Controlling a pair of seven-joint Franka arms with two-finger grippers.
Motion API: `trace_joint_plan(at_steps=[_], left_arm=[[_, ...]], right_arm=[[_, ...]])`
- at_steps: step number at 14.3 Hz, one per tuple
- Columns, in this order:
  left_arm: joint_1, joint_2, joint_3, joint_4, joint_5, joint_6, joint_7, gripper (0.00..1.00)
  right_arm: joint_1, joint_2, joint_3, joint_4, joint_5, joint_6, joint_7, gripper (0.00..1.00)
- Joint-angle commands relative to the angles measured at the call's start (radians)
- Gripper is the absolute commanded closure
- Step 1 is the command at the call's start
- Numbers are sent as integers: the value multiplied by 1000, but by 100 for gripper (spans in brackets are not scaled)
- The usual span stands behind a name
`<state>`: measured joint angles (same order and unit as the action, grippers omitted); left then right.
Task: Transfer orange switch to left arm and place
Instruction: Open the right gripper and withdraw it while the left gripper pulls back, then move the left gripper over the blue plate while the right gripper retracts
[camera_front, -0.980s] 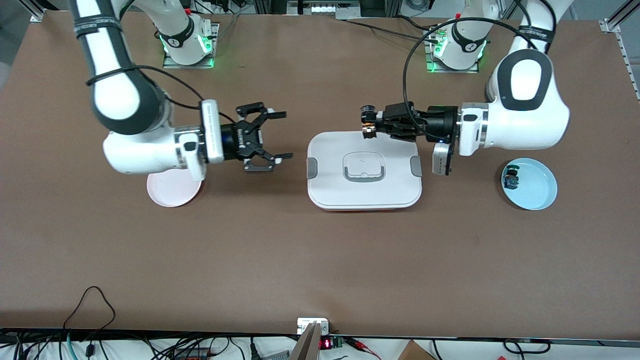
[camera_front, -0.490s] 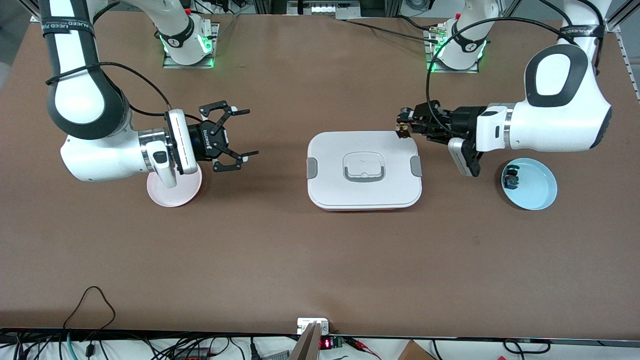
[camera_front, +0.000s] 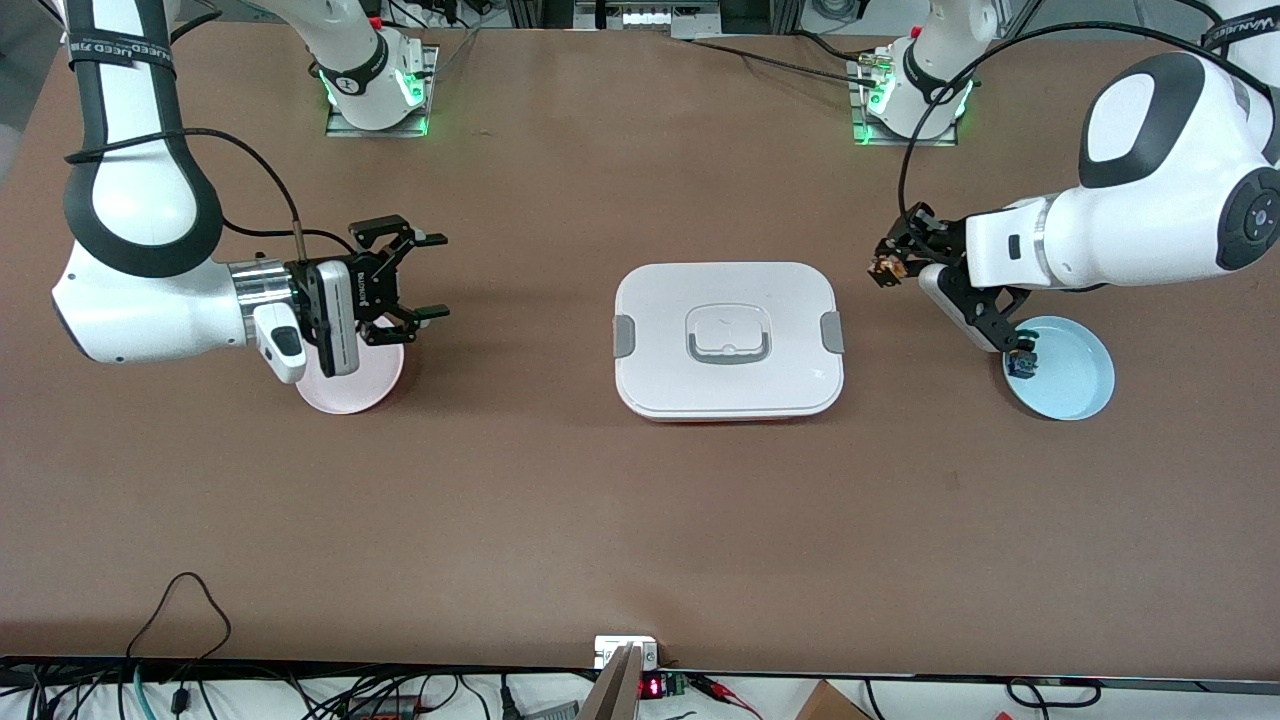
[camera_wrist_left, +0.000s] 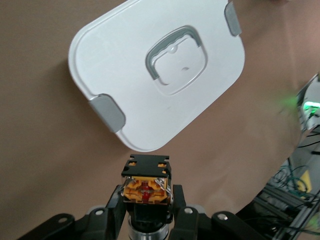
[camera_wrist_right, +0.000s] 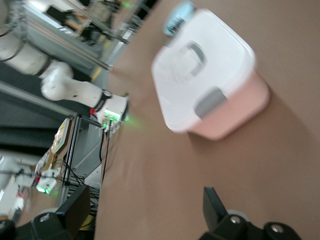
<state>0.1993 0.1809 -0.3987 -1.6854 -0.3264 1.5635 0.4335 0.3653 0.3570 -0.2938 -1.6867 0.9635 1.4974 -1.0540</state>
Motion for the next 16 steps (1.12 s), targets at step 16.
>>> trace_joint_plan(at_steps=[16], left_arm=[[168,166,-2,-123,762,277,790,79]], right_arm=[[29,-20,7,229,-977,-26,879,0]])
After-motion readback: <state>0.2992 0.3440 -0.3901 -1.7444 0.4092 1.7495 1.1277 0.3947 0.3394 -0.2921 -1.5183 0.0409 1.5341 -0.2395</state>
